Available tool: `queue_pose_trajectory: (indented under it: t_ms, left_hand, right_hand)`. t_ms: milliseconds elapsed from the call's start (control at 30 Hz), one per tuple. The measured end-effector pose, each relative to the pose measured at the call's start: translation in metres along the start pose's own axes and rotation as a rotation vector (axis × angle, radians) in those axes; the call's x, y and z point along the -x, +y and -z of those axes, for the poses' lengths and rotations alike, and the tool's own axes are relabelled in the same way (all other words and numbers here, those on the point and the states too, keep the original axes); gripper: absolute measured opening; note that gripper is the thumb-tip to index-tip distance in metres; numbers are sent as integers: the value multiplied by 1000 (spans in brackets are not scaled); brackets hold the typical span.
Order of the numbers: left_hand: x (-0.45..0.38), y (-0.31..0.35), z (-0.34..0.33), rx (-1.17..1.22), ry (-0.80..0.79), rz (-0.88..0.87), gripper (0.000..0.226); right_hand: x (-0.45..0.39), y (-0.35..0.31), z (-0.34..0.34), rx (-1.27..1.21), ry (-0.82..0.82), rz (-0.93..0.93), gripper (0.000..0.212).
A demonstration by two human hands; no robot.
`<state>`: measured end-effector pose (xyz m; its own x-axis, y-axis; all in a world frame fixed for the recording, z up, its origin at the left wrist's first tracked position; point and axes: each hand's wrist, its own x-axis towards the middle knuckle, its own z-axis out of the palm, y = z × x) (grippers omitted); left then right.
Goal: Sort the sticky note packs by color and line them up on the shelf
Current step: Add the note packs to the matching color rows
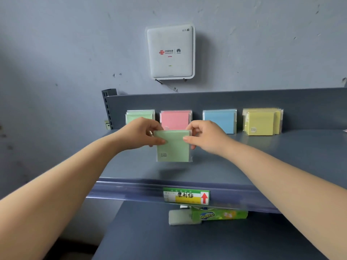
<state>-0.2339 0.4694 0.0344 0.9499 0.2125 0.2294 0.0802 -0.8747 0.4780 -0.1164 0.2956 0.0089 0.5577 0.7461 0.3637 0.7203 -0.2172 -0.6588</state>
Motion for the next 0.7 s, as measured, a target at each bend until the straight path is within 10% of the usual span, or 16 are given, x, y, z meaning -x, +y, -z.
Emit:
queue_pose_trajectory:
  t_ms: [700]
  left_hand:
    - [-95, -178, 57, -21, 80, 15, 9]
  right_hand:
    - [-176, -9, -116, 146, 179, -255, 19]
